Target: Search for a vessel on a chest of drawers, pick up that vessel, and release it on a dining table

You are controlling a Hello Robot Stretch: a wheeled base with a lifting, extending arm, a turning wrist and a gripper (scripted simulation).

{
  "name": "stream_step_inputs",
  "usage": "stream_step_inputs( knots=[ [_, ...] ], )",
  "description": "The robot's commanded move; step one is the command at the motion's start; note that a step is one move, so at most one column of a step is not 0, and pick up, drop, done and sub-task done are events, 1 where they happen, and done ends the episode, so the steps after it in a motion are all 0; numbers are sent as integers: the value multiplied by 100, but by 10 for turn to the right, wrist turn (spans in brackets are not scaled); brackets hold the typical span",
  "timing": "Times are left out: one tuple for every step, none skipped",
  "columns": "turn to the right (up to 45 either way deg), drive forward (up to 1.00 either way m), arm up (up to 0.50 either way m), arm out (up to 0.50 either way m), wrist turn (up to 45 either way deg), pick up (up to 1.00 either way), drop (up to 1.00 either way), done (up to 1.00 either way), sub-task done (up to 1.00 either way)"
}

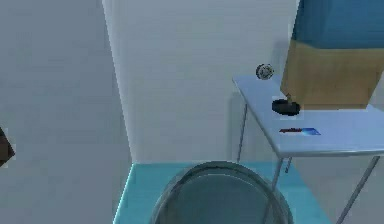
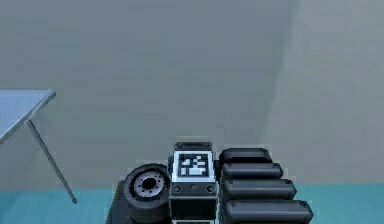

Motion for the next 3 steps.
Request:
stream_step_inputs(
  knots=[
    [30,0,0,0,0,0,0,0,0],
    [0,20,0,0,0,0,0,0,0],
    [-450,0,0,0,0,0,0,0,0]
  ],
)
